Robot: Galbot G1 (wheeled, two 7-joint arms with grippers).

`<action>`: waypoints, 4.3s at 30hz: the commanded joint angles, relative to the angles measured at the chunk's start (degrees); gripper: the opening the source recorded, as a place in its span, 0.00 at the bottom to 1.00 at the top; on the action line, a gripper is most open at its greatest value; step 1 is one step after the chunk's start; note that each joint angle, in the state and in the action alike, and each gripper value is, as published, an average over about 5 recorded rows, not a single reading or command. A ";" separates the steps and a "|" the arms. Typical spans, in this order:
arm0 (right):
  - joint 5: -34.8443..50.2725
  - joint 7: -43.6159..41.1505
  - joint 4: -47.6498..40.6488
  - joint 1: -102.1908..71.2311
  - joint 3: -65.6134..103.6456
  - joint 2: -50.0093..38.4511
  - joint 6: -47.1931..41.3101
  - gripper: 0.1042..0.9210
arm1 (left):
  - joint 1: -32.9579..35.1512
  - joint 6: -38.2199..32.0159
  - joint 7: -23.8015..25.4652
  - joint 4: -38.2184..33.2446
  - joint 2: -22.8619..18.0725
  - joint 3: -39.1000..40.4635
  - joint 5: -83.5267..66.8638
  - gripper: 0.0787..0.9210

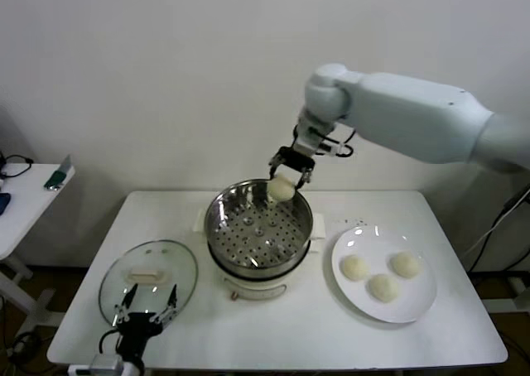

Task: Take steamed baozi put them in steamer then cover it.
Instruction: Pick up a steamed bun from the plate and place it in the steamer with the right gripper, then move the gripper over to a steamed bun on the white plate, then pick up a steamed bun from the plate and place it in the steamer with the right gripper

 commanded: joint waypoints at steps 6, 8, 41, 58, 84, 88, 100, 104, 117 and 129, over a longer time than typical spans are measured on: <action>-18.26 4.86 -15.60 -12.92 5.69 9.83 9.85 0.67 | -0.32 -0.23 0.00 0.45 0.07 0.21 0.05 0.88; -18.32 4.97 -16.18 -13.63 5.65 10.22 9.79 0.67 | -0.42 -0.29 -0.02 0.68 0.19 0.21 0.02 0.88; 48.05 -4.73 5.56 25.41 -31.60 -13.20 -17.35 0.88 | -0.22 -0.49 -0.65 0.15 -0.37 0.40 0.43 0.88; 42.87 20.01 29.03 9.95 -36.11 -35.19 -53.68 0.88 | -1.03 -0.48 -0.60 0.94 -0.86 0.82 0.38 0.88; 32.81 21.73 10.84 -16.09 -14.03 -24.38 -56.73 0.88 | 0.90 -1.30 -0.93 1.04 -1.13 0.03 0.52 0.88; 32.25 21.28 11.02 -15.87 -14.42 -24.34 -56.62 0.86 | 1.01 -1.23 -0.92 0.88 -1.15 -0.14 0.49 0.88; 31.64 20.07 11.43 -15.43 -15.20 -24.75 -56.48 0.83 | 1.30 -1.37 -0.93 1.14 -1.03 0.15 0.45 0.88; 31.34 19.52 11.51 -15.27 -15.50 -24.77 -56.45 0.78 | 1.28 -1.31 -0.91 1.10 -1.04 0.27 0.44 0.88; 33.51 14.25 14.13 0.39 -23.55 -24.65 -52.27 0.49 | 1.04 -0.97 -1.00 1.09 -1.18 0.36 0.48 0.88; 51.31 3.72 18.17 35.25 -31.49 -16.62 -48.54 0.49 | 1.15 -0.51 -0.94 0.14 -0.19 0.39 0.49 0.88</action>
